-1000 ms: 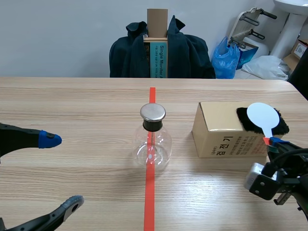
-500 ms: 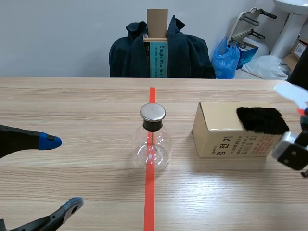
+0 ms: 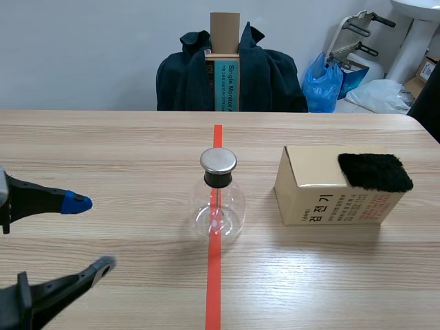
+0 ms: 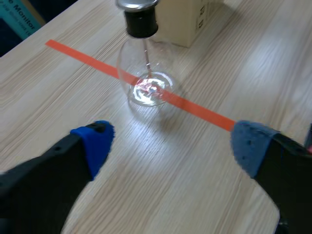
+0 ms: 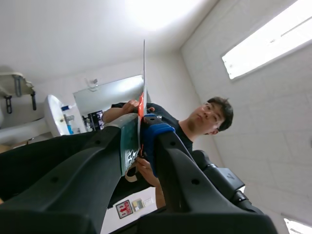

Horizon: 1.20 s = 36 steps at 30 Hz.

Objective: Do the electroscope experiment.
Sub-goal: 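Rub the plate on the fur, then bring the plate to the electroscope and point at the metal foil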

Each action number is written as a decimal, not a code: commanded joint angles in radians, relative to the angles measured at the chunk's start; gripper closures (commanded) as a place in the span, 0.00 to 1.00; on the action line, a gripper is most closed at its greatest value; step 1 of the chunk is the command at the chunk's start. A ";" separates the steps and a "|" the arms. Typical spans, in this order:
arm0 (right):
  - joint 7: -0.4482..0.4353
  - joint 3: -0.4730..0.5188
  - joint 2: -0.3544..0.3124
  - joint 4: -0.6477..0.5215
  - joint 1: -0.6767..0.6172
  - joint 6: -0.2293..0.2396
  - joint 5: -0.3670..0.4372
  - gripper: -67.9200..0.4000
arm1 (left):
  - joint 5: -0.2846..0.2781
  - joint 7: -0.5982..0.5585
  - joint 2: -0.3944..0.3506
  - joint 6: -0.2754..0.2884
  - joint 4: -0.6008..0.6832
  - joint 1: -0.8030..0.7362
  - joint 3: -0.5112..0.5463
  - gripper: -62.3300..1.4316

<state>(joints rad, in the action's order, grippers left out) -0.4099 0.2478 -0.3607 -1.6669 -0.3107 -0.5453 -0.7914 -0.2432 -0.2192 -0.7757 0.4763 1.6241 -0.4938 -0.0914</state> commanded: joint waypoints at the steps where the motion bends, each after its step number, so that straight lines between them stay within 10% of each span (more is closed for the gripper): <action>1: 0.004 0.011 -0.018 -0.012 0.021 -0.014 0.020 0.98 | -0.006 -0.019 0.030 0.023 -0.070 0.079 -0.036 0.54; 6: 0.003 0.010 -0.018 -0.026 0.040 -0.014 0.037 0.98 | 0.004 -0.039 0.126 0.051 -0.306 0.294 -0.159 0.94; 18: -0.058 0.001 -0.011 -0.027 0.045 -0.010 0.041 0.98 | 0.101 -0.236 0.322 0.048 -0.727 0.627 -0.372 0.93; 36: -0.017 -0.232 -0.030 -0.027 0.111 -0.007 0.019 0.98 | 0.133 -0.289 0.386 0.043 -0.799 0.669 -0.393 0.93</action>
<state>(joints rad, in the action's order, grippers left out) -0.4294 0.0257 -0.3630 -1.6806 -0.2203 -0.5446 -0.7704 -0.1009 -0.4908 -0.3943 0.5175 0.8021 0.1741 -0.4850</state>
